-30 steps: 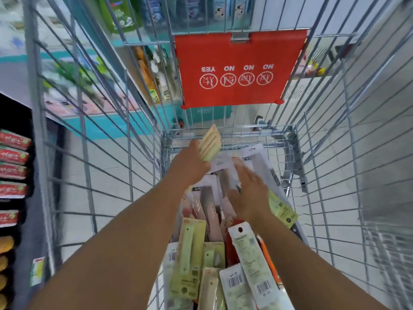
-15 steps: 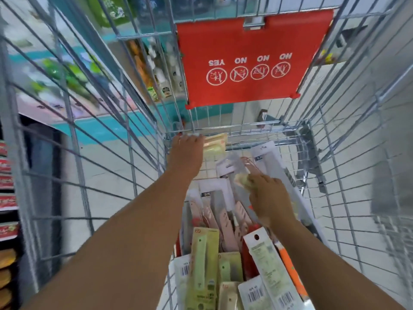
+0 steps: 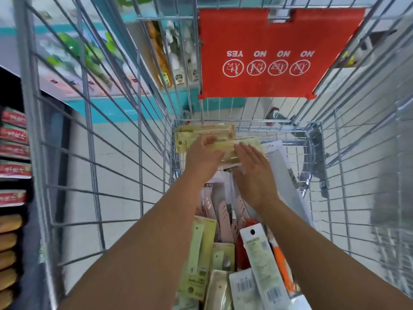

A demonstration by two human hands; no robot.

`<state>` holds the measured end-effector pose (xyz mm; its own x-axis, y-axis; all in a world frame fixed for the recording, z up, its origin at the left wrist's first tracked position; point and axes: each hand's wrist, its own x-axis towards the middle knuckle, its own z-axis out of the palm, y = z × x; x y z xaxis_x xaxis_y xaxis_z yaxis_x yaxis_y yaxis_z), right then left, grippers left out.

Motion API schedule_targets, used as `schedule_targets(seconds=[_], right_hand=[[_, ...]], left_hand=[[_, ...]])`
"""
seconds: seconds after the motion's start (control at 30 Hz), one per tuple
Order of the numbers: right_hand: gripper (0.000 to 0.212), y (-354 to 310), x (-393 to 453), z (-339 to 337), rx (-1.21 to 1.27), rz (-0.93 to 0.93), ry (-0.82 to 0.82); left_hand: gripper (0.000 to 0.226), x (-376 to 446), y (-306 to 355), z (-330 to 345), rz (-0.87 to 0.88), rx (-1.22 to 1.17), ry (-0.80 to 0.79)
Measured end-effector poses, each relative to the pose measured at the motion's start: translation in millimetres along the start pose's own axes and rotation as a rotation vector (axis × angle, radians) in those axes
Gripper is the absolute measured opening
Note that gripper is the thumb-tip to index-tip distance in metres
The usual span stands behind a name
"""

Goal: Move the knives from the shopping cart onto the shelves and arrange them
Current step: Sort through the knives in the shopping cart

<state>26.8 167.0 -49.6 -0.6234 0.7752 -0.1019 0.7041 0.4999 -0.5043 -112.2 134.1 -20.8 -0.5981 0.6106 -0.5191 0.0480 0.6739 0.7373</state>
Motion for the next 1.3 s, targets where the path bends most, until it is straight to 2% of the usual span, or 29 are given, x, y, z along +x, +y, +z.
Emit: schedule_targets(seconds=[0.1, 0.2, 0.27, 0.4, 0.5, 0.63, 0.77, 0.9, 1.07, 1.2, 1.3], right_hand=[[0.053, 9, -21, -10, 0.086, 0.104, -0.147], [0.039, 21, -43, -10, 0.076, 0.078, -0.397], [0.038, 27, -56, -11, 0.07, 0.037, -0.489], [0.04, 27, -74, -17, 0.07, -0.041, -0.453], [0.052, 24, -83, -19, 0.051, -0.108, -0.425], [0.077, 17, -102, -25, -0.032, -0.058, -0.585], [0.098, 3, -132, -23, -0.031, 0.114, -0.543], [0.09, -11, -161, -16, -0.092, 0.334, -0.468], [0.081, -18, -170, -8, -0.122, 0.443, -0.449], [0.059, -21, -168, -12, -0.177, 0.471, -0.435], [0.076, -17, -169, -6, -0.074, 0.524, -0.411]], left_hand=[[0.034, 12, 5, -10, 0.092, 0.145, 0.103], [0.029, 18, -2, -15, 0.191, 0.332, 0.129], [0.031, 19, -6, -15, 0.246, 0.455, 0.139], [0.05, 3, -20, -18, 0.269, 0.75, 0.167], [0.062, -38, -30, -16, 0.25, 0.832, 0.059], [0.074, -107, -51, -2, 0.007, 0.757, -0.06], [0.087, -152, -78, 11, -0.225, 0.774, -0.093], [0.093, -171, -89, 10, -0.232, 0.791, -0.11], [0.089, -180, -89, 10, -0.196, 0.788, -0.062], [0.084, -181, -95, 10, -0.167, 0.834, -0.075], [0.078, -175, -102, 9, -0.119, 0.885, -0.094]])
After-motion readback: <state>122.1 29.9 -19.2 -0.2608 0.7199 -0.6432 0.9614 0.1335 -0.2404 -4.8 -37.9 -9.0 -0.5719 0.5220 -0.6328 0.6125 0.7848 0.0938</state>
